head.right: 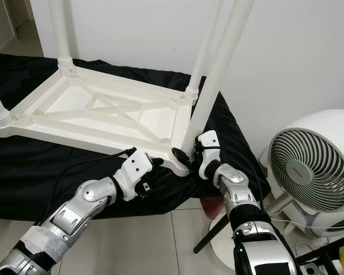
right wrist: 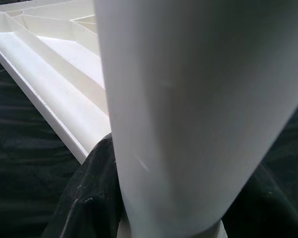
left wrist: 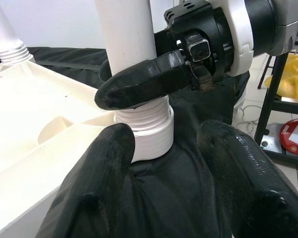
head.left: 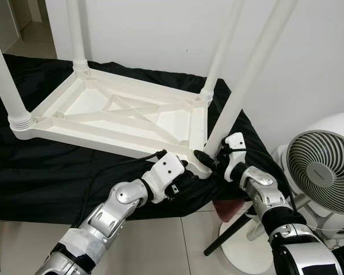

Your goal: Building children table

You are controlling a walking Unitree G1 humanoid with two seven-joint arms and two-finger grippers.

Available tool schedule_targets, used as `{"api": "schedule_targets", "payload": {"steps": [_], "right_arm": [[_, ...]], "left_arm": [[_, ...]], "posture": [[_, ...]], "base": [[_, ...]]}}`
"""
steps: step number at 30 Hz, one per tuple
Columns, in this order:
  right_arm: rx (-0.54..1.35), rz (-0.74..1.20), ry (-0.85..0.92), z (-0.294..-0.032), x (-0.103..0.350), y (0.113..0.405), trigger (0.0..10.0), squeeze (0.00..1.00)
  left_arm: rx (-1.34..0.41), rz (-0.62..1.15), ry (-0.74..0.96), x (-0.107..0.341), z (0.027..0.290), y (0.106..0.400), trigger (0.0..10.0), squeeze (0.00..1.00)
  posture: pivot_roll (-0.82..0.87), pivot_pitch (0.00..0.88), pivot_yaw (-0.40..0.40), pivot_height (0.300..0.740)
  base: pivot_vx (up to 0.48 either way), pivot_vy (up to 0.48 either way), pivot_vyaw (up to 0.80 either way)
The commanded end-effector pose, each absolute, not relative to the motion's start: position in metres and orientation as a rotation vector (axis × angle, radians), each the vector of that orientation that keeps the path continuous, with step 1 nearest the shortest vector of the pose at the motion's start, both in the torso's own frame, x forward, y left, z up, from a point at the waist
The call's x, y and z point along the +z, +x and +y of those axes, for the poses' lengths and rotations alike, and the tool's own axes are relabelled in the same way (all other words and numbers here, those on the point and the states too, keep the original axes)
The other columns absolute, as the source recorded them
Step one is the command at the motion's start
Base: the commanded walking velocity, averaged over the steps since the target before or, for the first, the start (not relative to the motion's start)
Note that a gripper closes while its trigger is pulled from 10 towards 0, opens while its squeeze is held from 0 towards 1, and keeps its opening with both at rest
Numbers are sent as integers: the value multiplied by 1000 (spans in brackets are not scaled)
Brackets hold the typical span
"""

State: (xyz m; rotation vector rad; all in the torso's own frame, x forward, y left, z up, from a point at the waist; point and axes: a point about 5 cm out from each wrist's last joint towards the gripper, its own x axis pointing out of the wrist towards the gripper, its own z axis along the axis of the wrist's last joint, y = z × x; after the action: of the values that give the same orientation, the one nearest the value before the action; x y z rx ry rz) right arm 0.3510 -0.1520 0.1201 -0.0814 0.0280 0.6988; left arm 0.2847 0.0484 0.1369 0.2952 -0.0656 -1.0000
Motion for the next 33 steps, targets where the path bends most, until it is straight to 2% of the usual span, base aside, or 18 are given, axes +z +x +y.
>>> {"api": "schedule_targets", "payload": {"steps": [1,2,3,11,12,15,24,29,33], "right_arm": [[697,80,-128,-155,110,348,0,0],[697,80,-128,-155,110,348,0,0],[652,81,-101,-157,110,350,10000,0],[512,80,-69,-144,103,346,10000,0],[436,85,-47,-142,102,346,10000,0],[418,87,-42,-142,102,345,10000,0],[-41,102,145,-126,96,324,10000,0],[-67,102,165,-118,99,319,10000,0],[-47,69,145,-123,103,320,10000,0]], "left_arm": [[-1127,-35,294,133,44,277,10000,0],[-1127,-35,294,133,44,277,10000,0],[-1123,-36,299,132,44,279,10000,0],[-1117,-32,297,131,46,279,10000,0],[-1115,-31,298,130,46,278,10000,0],[-1115,-30,299,130,46,278,10000,0],[-1115,-20,308,128,50,278,10000,0],[-1108,-21,311,129,51,279,10000,0],[-1116,-16,313,129,52,278,10000,0]], "posture": [[77,0,-154,740],[77,0,-154,740],[76,0,-155,740],[83,0,-158,740],[83,0,-158,740],[83,0,-158,740],[99,0,-167,740],[97,0,-161,740],[96,0,-160,740]], "base": [[0,0,0],[0,0,0],[0,0,0],[0,0,0],[0,0,0],[0,0,0],[0,0,0],[0,0,0],[0,0,0]]}}
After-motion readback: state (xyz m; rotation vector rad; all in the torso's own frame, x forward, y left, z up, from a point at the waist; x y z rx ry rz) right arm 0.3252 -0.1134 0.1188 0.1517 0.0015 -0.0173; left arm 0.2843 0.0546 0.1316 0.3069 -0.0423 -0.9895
